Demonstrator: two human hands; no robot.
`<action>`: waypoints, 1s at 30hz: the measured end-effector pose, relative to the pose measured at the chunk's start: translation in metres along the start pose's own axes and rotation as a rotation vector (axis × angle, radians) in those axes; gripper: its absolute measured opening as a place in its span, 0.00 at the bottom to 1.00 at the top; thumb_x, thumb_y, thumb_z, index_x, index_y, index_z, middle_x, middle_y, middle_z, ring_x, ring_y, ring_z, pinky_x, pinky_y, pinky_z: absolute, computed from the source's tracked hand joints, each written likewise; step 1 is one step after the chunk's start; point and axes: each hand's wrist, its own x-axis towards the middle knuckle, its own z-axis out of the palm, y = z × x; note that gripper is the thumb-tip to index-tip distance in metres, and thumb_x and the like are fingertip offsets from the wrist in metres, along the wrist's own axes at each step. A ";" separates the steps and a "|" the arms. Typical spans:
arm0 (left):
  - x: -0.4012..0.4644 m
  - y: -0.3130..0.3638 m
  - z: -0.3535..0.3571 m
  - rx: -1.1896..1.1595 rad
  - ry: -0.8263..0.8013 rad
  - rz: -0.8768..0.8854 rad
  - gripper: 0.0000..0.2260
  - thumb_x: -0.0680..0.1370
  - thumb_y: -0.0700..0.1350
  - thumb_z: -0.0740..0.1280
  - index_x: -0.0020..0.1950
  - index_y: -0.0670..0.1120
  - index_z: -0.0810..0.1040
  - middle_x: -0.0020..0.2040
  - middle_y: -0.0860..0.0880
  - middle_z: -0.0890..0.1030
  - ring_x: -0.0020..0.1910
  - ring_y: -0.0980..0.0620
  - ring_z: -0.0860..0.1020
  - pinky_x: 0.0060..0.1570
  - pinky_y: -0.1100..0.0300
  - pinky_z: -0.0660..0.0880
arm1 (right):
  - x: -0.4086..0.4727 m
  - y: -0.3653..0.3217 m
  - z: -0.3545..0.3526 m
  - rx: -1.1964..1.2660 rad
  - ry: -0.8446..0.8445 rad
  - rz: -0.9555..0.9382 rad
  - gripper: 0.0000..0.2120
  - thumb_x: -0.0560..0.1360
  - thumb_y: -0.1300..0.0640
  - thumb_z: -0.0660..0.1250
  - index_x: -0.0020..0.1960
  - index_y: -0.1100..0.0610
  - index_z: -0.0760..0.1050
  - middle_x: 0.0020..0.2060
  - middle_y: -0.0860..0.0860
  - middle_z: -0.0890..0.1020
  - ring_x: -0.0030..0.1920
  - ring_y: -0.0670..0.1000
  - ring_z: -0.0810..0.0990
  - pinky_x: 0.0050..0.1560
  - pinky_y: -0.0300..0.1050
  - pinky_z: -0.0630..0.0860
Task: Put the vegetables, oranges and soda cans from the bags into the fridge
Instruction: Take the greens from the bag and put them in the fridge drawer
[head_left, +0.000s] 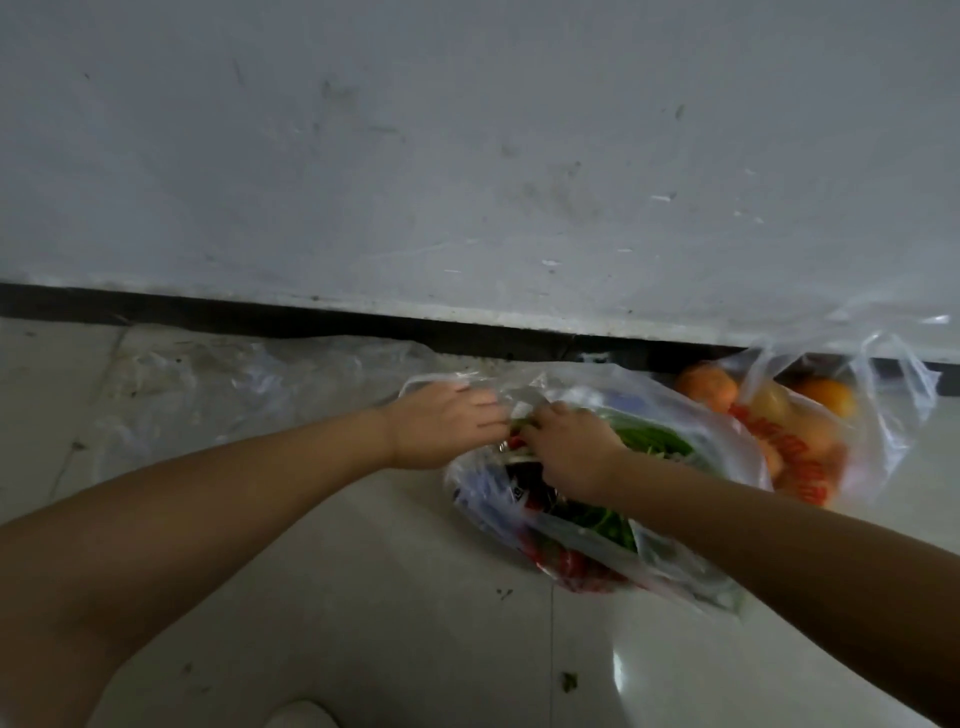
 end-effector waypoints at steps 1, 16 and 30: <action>-0.001 -0.003 -0.001 0.049 -0.010 0.035 0.16 0.69 0.35 0.64 0.54 0.48 0.80 0.54 0.49 0.81 0.52 0.49 0.79 0.44 0.57 0.78 | -0.008 0.008 0.000 0.055 -0.001 0.020 0.20 0.76 0.58 0.61 0.68 0.55 0.67 0.67 0.55 0.68 0.64 0.56 0.69 0.62 0.51 0.70; 0.067 0.044 -0.015 -1.238 -0.178 -0.731 0.14 0.78 0.49 0.65 0.61 0.44 0.76 0.57 0.45 0.81 0.55 0.49 0.79 0.58 0.56 0.75 | -0.041 0.056 0.002 1.344 0.048 0.220 0.10 0.75 0.60 0.68 0.54 0.61 0.79 0.51 0.60 0.83 0.53 0.60 0.81 0.58 0.57 0.76; 0.051 0.015 -0.014 -0.666 -0.151 -0.749 0.18 0.80 0.43 0.59 0.70 0.46 0.69 0.67 0.45 0.72 0.63 0.46 0.73 0.61 0.52 0.72 | -0.042 0.061 0.001 1.562 0.080 0.404 0.07 0.78 0.56 0.62 0.42 0.57 0.70 0.37 0.54 0.73 0.39 0.53 0.73 0.47 0.49 0.74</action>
